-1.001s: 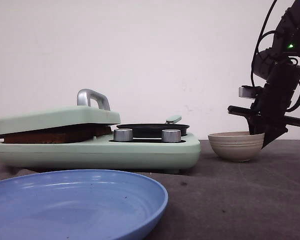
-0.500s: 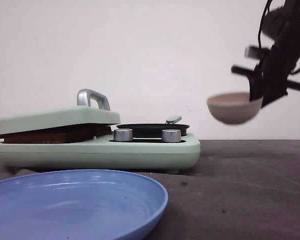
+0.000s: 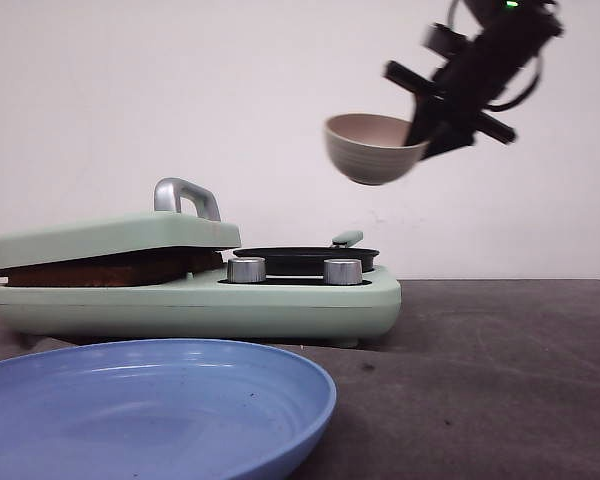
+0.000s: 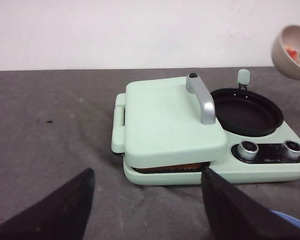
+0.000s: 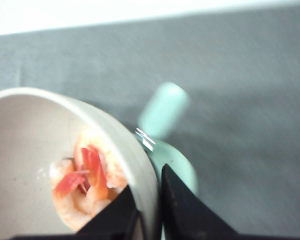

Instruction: Make breakfast with bread and shrimp

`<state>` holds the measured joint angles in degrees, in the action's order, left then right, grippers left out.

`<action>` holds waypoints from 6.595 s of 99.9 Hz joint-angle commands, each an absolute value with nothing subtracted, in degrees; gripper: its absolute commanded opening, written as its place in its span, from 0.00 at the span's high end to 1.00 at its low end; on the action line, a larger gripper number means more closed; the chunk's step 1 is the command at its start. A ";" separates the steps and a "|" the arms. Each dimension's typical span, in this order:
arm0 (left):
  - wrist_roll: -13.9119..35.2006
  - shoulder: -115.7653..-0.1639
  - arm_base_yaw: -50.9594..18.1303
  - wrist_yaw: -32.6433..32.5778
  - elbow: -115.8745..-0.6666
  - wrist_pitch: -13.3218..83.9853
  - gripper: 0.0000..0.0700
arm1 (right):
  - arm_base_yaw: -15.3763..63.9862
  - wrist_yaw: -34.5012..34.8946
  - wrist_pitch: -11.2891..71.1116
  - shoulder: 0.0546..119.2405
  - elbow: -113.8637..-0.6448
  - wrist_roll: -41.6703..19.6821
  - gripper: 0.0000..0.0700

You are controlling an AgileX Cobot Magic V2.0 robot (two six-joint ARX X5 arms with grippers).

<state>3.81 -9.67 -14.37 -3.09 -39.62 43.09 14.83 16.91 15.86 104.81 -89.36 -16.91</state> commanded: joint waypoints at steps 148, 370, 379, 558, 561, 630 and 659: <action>3.46 -9.61 -14.48 -3.22 -39.90 39.09 0.50 | 36.69 -33.08 -21.52 105.67 -90.78 52.42 1.00; 3.53 -9.61 -14.48 -3.22 -39.90 42.11 0.50 | 15.35 -7.86 36.38 95.68 -90.83 -9.13 1.00; 3.53 -9.61 -14.48 -3.22 -39.90 42.15 0.50 | 12.43 -1.52 40.10 95.68 -90.83 -11.73 1.00; 3.68 -9.61 -14.48 -3.29 -39.90 42.41 0.50 | 4.36 12.71 41.28 116.92 -90.70 -10.48 0.88; 3.68 -9.61 -14.48 -3.29 -39.90 42.41 0.50 | 4.36 13.02 41.34 116.92 -90.70 -10.48 0.83; 3.70 -9.61 -14.48 -3.29 -39.90 42.39 0.50 | 4.01 16.03 43.70 111.33 -90.76 -8.95 0.48; 3.73 -9.61 -14.48 -3.29 -39.90 42.28 0.50 | 2.81 16.14 43.77 102.78 -90.76 -8.95 0.49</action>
